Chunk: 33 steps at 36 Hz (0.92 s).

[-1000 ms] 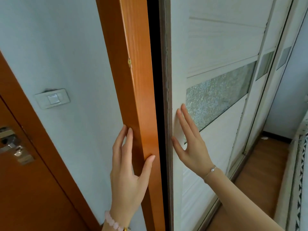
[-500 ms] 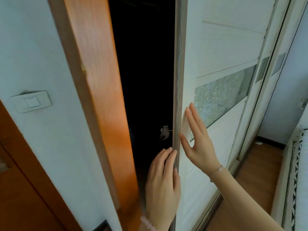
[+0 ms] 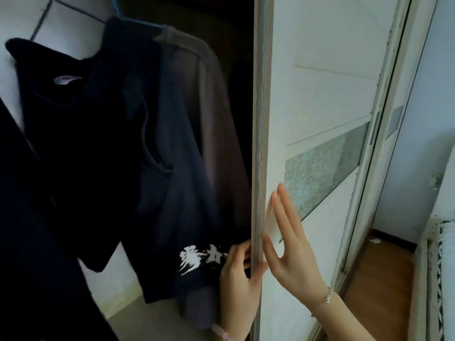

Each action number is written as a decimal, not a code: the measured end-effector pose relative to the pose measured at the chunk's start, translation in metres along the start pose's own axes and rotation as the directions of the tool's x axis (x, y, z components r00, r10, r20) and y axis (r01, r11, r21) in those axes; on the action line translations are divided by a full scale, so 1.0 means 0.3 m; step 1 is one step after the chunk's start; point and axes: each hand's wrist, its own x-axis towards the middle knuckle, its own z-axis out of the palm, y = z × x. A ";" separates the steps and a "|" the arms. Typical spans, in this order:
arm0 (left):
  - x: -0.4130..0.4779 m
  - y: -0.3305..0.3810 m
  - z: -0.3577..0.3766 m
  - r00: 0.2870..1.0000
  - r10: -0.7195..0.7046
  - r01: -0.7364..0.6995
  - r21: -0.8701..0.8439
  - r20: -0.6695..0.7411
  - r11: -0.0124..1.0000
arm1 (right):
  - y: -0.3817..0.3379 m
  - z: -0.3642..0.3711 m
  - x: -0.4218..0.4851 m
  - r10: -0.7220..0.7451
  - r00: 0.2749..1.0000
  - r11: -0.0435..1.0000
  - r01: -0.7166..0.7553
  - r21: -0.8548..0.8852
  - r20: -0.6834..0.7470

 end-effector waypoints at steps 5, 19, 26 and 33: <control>0.097 -0.039 0.133 0.999 -0.003 0.003 -0.010 0.036 1.000 | 0.154 -0.056 0.038 0.033 0.999 0.999 -0.033 0.021 0.025; 0.355 -0.078 0.488 0.991 -0.070 0.075 -0.035 0.118 0.997 | 0.539 -0.195 0.160 0.135 0.987 0.991 -0.136 0.009 0.087; 0.468 -0.098 0.652 0.987 -0.070 0.073 -0.020 0.143 0.997 | 0.699 -0.212 0.202 0.196 0.977 0.980 -0.193 -0.040 0.086; 0.579 -0.123 0.809 0.985 -0.073 0.074 0.000 0.155 0.997 | 0.838 -0.232 0.254 0.302 0.949 0.953 -0.300 -0.033 0.095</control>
